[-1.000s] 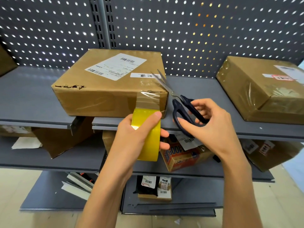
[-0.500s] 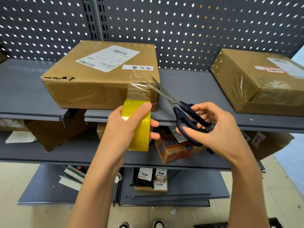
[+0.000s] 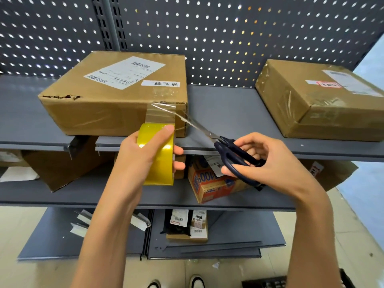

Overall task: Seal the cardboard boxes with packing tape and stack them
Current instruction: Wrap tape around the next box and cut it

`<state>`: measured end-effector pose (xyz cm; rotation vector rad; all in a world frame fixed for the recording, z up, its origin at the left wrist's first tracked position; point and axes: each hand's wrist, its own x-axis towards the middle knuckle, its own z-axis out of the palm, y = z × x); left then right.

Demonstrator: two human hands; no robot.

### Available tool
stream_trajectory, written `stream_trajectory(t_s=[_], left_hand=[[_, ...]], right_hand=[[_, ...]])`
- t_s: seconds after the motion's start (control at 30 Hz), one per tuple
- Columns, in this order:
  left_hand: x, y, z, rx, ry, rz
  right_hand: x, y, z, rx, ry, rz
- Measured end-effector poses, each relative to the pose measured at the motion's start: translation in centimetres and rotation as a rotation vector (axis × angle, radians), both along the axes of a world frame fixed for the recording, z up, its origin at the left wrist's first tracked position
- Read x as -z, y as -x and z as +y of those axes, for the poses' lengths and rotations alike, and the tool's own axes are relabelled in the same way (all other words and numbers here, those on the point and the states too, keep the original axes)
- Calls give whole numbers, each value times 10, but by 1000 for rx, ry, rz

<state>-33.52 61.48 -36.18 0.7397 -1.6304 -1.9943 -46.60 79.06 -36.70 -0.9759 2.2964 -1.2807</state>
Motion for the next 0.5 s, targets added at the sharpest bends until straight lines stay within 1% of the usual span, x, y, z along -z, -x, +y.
stream_trajectory(t_s=[0.13,0.5], left_hand=[[0,0,1,-2,2,-1],[-1,-2,0,15,26,-21]], right_hand=[[1,2,-5,-40,-7,-43],[-11,11,-41,-160,-21,-34]])
